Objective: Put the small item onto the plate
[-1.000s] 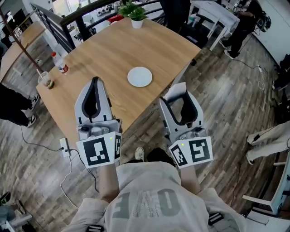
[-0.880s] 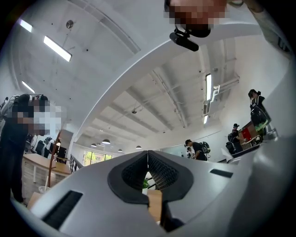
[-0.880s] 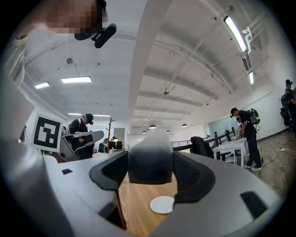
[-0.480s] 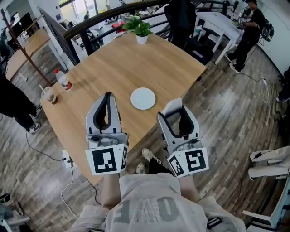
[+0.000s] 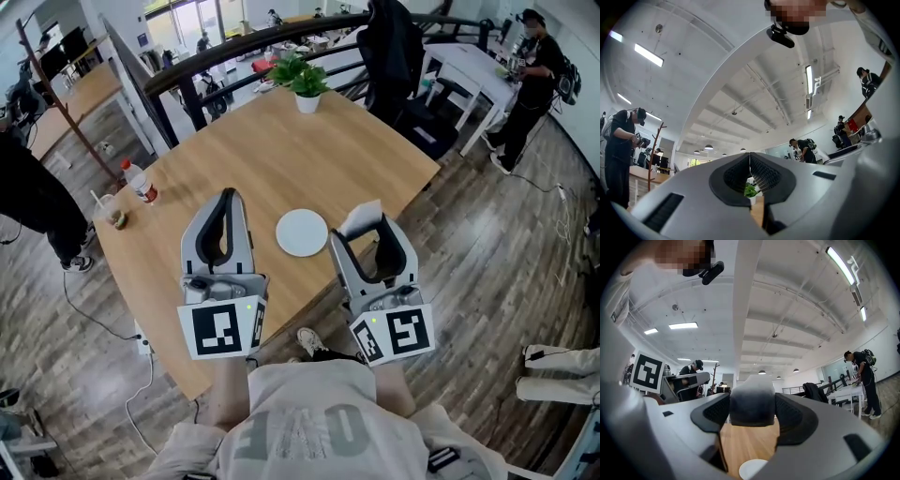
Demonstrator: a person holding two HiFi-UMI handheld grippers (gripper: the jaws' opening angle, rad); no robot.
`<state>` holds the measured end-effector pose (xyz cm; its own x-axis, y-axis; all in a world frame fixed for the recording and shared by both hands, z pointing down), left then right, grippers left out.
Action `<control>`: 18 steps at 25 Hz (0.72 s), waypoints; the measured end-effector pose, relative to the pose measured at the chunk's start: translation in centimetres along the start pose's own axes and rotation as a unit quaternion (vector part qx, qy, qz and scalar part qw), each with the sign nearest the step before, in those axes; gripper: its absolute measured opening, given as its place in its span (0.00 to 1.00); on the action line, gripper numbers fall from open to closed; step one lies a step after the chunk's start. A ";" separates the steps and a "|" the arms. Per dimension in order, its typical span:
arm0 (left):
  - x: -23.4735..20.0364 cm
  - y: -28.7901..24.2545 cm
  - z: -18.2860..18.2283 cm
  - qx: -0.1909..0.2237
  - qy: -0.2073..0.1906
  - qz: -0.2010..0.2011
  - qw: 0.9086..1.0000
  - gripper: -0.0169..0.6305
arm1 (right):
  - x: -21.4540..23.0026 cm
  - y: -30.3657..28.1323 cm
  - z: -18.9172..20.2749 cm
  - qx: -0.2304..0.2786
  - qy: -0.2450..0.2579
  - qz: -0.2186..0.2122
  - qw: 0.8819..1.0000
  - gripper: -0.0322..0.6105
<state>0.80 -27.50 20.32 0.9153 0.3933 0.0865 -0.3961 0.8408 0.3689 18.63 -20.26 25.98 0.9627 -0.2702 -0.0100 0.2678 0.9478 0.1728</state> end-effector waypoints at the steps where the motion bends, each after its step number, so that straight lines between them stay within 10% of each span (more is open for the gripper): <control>1: 0.0 -0.3 0.1 0.000 0.001 -0.001 1.000 0.04 | 0.3 -0.2 0.0 0.000 0.001 0.000 1.000 0.52; 18: 0.2 -1.8 4.9 -0.051 0.001 -0.022 0.998 0.04 | 4.4 -7.2 4.4 -0.094 0.032 -0.032 0.994 0.52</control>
<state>2.09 -30.73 24.25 0.9316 0.3564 0.0709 -0.3617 0.8904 0.2765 20.80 -29.02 29.02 0.9424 -0.3249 -0.0791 0.3245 0.9457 -0.0183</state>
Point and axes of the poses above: the fingertips, and each gripper's own axes: y backward along the fingers, x to its right, z out of its underside, the point moved 4 cm from there along y, backward along the fingers, and after that the axes turned 8 degrees about -z, right-handed, at the moved point
